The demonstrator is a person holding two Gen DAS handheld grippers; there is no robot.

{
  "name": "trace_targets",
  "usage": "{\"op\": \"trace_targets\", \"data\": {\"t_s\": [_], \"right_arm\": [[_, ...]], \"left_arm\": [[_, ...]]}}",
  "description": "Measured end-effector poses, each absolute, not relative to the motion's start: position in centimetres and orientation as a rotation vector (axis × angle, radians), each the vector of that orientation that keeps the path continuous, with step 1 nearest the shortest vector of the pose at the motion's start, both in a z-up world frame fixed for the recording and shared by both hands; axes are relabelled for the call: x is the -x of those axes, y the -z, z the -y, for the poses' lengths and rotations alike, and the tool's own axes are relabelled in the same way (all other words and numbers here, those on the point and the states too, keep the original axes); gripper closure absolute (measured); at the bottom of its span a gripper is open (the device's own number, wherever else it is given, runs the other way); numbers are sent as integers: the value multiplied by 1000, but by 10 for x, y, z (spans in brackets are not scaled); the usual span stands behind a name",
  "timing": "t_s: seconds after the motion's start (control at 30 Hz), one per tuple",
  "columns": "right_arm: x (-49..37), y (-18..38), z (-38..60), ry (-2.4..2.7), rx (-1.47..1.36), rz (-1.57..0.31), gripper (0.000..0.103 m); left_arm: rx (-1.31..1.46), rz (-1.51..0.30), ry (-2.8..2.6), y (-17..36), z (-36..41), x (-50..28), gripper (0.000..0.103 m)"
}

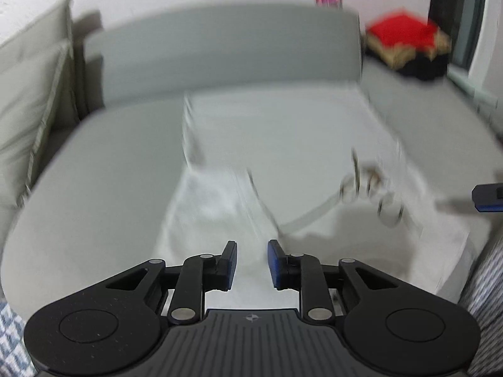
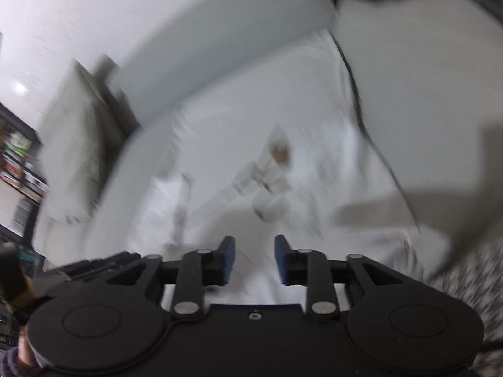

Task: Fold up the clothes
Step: 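Lift both tools and move them toward the sweatshirt hem, then grasp the sweatshirt hem with the left tool while the right tool grasps it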

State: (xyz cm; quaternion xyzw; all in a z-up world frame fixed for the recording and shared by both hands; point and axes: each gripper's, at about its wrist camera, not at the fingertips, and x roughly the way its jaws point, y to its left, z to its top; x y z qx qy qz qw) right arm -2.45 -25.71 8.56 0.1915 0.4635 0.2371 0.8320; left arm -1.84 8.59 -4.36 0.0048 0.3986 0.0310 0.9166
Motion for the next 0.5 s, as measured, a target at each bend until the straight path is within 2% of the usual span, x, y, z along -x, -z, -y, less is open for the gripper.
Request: {"op": "trace_targets", "data": {"t_s": [0.1, 0.17, 0.27, 0.37, 0.5], "right_arm": [[18, -128, 256, -554, -426, -886, 62], [9, -153, 254, -575, -425, -824, 53], [-15, -173, 251, -583, -445, -771, 32], [-46, -180, 248, -568, -460, -743, 27], [-100, -152, 243, -512, -460, -757, 25]], "left_arm": [[22, -723, -79, 8, -100, 12, 69], [47, -676, -85, -9, -112, 2, 68], [68, -655, -92, -20, -128, -26, 67], [37, -657, -119, -15, -139, -63, 69], [47, -716, -142, 25, -164, -123, 70]]}}
